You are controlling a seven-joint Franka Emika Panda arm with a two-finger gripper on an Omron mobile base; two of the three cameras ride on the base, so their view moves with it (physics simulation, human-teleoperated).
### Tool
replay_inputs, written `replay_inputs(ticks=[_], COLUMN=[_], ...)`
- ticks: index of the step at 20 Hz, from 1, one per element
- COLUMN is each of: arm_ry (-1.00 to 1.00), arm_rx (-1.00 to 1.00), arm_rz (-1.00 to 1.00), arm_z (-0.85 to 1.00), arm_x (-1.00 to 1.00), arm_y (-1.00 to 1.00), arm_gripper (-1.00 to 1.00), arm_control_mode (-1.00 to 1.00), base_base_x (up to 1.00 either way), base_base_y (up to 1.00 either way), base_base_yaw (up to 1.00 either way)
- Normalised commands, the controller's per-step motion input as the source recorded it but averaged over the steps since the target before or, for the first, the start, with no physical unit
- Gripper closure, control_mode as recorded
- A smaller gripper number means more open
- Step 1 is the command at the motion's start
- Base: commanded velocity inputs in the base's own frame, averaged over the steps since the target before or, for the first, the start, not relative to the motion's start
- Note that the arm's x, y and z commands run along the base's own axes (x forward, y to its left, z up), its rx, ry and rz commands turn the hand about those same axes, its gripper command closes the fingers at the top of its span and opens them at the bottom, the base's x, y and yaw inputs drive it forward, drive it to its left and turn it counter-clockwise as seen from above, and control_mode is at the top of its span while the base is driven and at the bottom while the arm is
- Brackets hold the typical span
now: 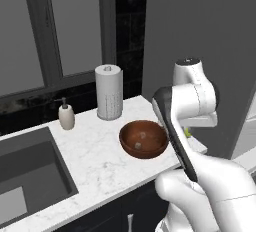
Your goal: Grab a lemon wedge from the fridge and one ice cube from the ice bowl, and put them in the glass of lemonade.
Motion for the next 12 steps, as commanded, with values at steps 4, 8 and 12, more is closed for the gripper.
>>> replay_inputs(ticks=[4, 8, 12], arm_ry=[-0.01, -0.12, -0.12], arm_rx=[-0.08, 0.07, 0.14], arm_rz=[-0.16, -0.12, -0.05], arm_z=[-0.04, -0.3, -0.45], arm_x=[1.0, 0.83, 0.87], arm_y=[-0.13, -0.42, -0.43], arm_gripper=[1.0, 1.0, 1.0], arm_control_mode=[-1.0, -1.0, -1.0], base_base_x=[0.0, 0.0, 0.0], base_base_y=[0.0, 0.0, 0.0], base_base_yaw=[0.0, 0.0, 0.0])
